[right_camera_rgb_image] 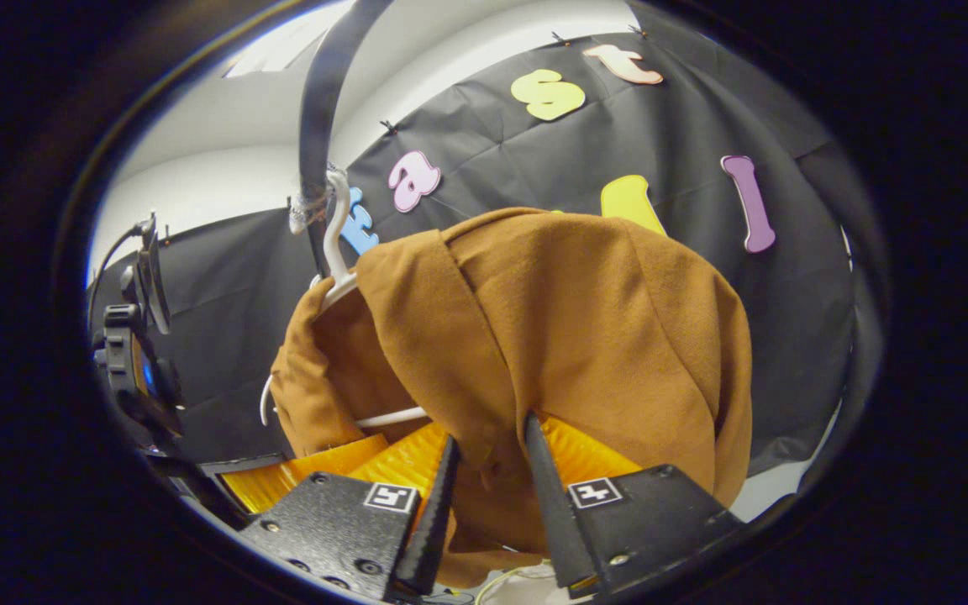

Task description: Grasp the clothes on the hanger with both hands and then place them into the laundry hamper below.

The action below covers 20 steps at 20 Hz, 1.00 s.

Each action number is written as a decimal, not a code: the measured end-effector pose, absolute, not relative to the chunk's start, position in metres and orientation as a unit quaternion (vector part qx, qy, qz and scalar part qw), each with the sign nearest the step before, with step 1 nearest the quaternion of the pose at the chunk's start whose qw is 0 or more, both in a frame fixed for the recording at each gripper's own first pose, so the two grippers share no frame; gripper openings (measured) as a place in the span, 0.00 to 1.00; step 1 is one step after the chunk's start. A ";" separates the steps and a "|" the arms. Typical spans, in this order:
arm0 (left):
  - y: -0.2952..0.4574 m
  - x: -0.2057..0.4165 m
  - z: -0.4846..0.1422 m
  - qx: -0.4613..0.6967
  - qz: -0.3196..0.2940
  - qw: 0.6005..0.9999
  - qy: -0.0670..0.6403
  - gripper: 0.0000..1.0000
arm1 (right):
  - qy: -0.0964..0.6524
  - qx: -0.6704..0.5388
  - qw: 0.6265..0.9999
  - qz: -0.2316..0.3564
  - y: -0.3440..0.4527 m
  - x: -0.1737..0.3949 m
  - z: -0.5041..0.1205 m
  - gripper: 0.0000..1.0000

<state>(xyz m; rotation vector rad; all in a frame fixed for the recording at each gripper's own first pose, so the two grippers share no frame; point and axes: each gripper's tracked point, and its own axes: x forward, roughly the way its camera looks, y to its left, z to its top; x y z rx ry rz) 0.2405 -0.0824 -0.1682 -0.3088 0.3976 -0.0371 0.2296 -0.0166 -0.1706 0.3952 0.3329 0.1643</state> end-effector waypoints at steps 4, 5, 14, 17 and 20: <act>-0.075 0.243 -0.167 -0.166 -0.015 0.966 0.200 0.01 | 0.157 0.202 0.964 0.075 -0.018 0.230 -0.170 0.22; -0.078 0.241 -0.166 -0.174 -0.028 0.964 0.199 0.10 | 0.153 0.207 0.963 0.082 -0.017 0.228 -0.166 0.16; -0.062 0.213 -0.137 -0.197 -0.038 0.965 0.168 0.04 | 0.106 0.320 0.939 0.071 -0.069 0.209 -0.137 0.04; -0.047 0.206 -0.124 -0.204 -0.034 0.966 0.158 0.04 | 0.095 0.388 0.914 0.072 -0.087 0.212 -0.130 0.04; -0.037 0.203 -0.116 -0.204 -0.030 0.967 0.153 0.04 | 0.091 0.407 0.906 0.073 -0.101 0.210 -0.126 0.04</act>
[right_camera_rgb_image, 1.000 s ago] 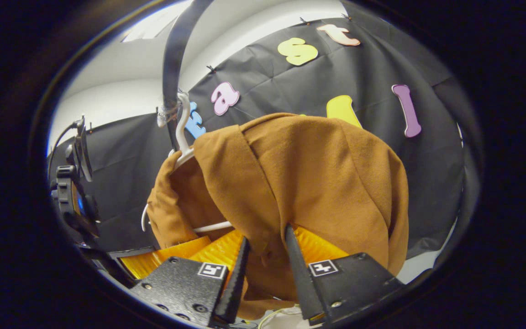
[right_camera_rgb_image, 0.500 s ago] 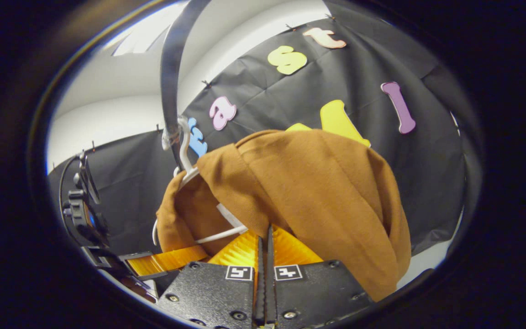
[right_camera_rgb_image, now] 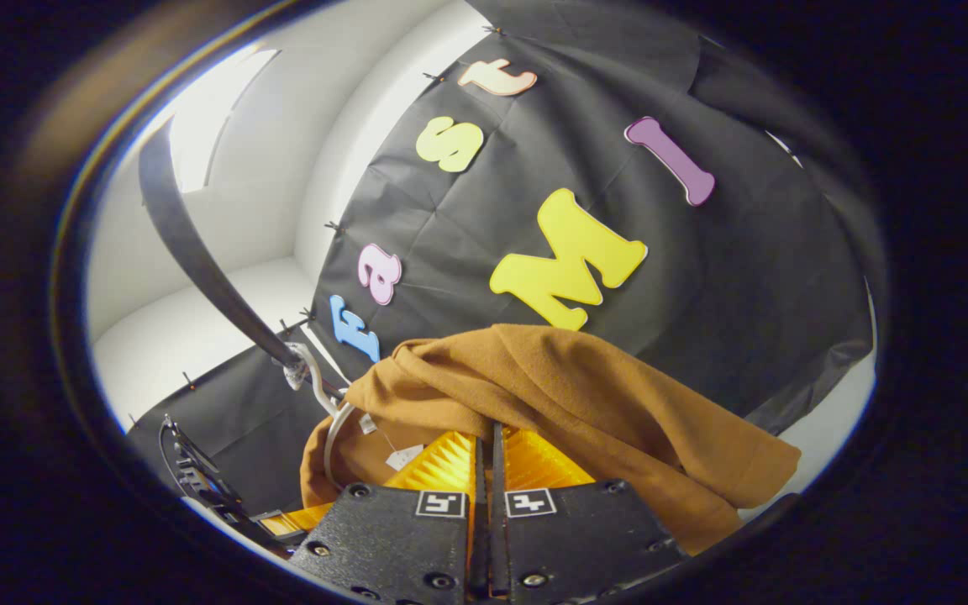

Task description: Grasp the clothes on the hanger with both hands and then place them into the laundry hamper below.

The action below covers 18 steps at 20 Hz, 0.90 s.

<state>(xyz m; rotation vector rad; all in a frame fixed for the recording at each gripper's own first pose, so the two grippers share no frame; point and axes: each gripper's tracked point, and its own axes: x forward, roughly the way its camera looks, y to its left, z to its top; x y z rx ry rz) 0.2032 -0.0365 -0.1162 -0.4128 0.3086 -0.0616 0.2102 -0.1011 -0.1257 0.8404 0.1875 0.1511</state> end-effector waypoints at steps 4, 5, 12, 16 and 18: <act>-0.025 0.200 -0.103 -0.210 -0.026 0.967 0.142 0.04 | 0.072 0.437 0.893 0.078 -0.114 0.208 -0.110 0.04; -0.021 0.200 -0.100 -0.210 -0.024 0.967 0.140 0.04 | 0.066 0.444 0.890 0.079 -0.117 0.207 -0.106 0.04; -0.001 0.204 -0.079 -0.225 -0.020 0.966 0.126 0.04 | 0.028 0.487 0.868 0.088 -0.141 0.218 -0.075 0.04; 0.009 0.208 -0.068 -0.229 -0.022 0.966 0.120 0.04 | 0.016 0.493 0.864 0.098 -0.148 0.229 -0.065 0.04; 0.011 0.210 -0.064 -0.226 -0.026 0.967 0.117 0.04 | 0.018 0.496 0.862 0.103 -0.148 0.230 -0.064 0.04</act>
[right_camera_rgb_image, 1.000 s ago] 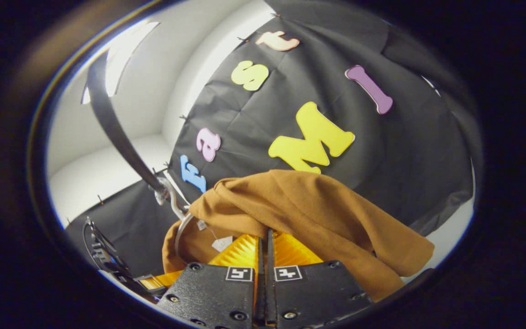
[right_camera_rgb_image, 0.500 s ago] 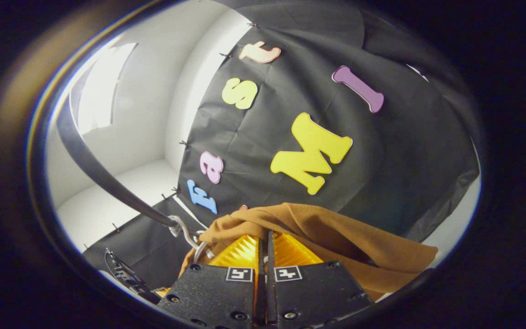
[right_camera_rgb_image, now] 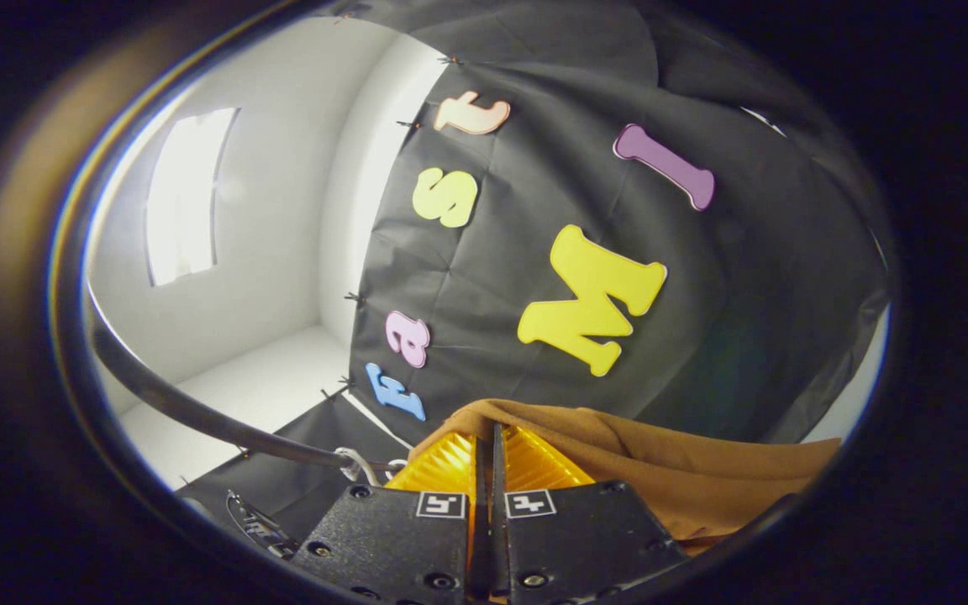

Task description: Grasp the clothes on the hanger with both hands and then place them into the laundry hamper below.

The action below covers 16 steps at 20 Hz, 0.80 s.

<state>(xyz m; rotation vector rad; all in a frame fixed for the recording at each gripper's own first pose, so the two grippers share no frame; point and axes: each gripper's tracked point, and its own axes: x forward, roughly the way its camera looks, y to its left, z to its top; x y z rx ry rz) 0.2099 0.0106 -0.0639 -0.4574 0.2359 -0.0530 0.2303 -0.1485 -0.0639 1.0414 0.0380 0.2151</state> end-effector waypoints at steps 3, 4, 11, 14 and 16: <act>0.011 0.218 -0.055 -0.228 -0.037 0.967 0.111 0.04 | 0.010 0.504 0.856 0.116 -0.151 0.233 -0.058 0.04; 0.012 0.219 -0.052 -0.229 -0.040 0.966 0.110 0.04 | 0.010 0.507 0.853 0.120 -0.153 0.236 -0.056 0.04; 0.016 0.235 -0.030 -0.227 -0.067 0.966 0.104 0.04 | 0.002 0.507 0.848 0.156 -0.160 0.255 -0.030 0.04; 0.020 0.244 -0.025 -0.225 -0.076 0.966 0.104 0.04 | -0.002 0.500 0.849 0.171 -0.166 0.266 -0.019 0.04; 0.019 0.250 -0.021 -0.215 -0.082 0.968 0.103 0.10 | 0.001 0.494 0.851 0.179 -0.168 0.275 -0.014 0.04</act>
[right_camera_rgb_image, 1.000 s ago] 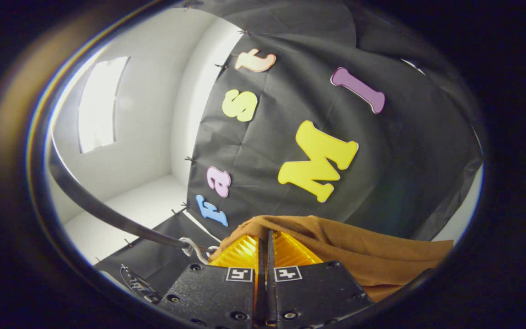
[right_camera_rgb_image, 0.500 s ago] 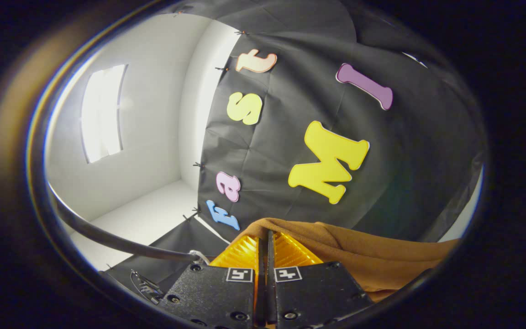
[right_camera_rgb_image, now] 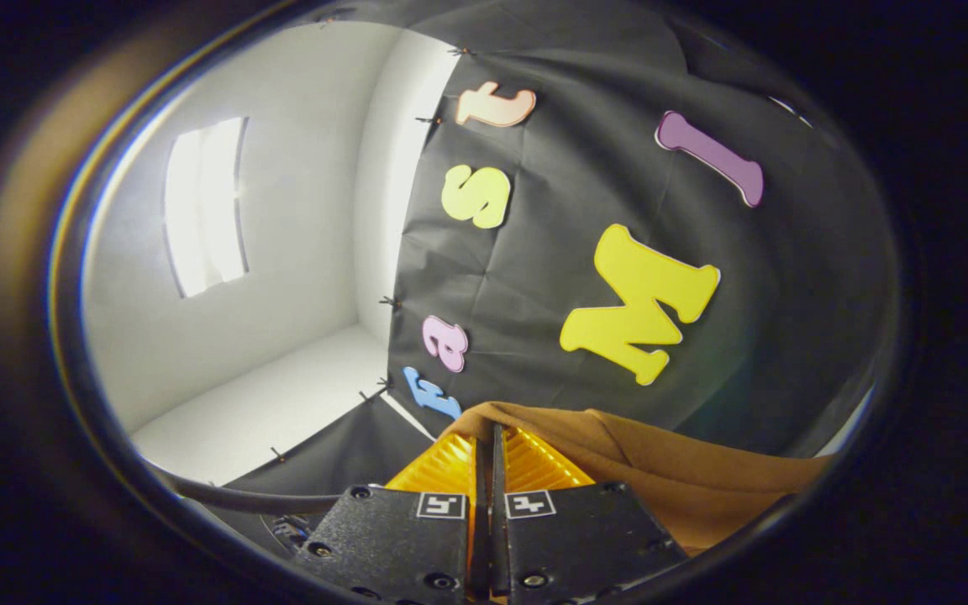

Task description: Grasp the clothes on the hanger with both hands and then place them into the laundry hamper below.

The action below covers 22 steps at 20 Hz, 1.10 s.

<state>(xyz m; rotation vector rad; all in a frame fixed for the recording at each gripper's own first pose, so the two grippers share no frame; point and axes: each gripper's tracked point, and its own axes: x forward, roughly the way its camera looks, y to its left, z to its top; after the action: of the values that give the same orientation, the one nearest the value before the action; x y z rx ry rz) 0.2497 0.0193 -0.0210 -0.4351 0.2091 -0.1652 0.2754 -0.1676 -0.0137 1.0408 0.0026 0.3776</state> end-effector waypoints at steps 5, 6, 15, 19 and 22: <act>0.018 0.266 -0.005 -0.210 -0.093 0.969 0.091 0.09 | 0.006 0.476 0.856 0.202 -0.169 0.295 0.005 0.04; 0.019 0.267 -0.002 -0.210 -0.094 0.969 0.088 0.09 | 0.010 0.472 0.857 0.208 -0.169 0.299 0.008 0.04; 0.027 0.296 -0.011 -0.202 -0.131 0.963 0.117 0.03 | 0.082 0.396 0.888 0.217 -0.175 0.344 -0.017 0.04; 0.032 0.303 -0.027 -0.198 -0.142 0.959 0.145 0.04 | 0.136 0.373 0.893 0.210 -0.178 0.357 -0.052 0.04; 0.034 0.301 -0.037 -0.194 -0.143 0.958 0.154 0.04 | 0.161 0.379 0.887 0.210 -0.176 0.361 -0.073 0.04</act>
<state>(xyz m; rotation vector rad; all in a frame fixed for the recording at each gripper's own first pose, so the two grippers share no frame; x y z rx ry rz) 0.3007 0.0337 -0.0372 -0.3930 0.3130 -0.2891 0.3612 -0.1756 -0.0727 0.7881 0.3347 0.4357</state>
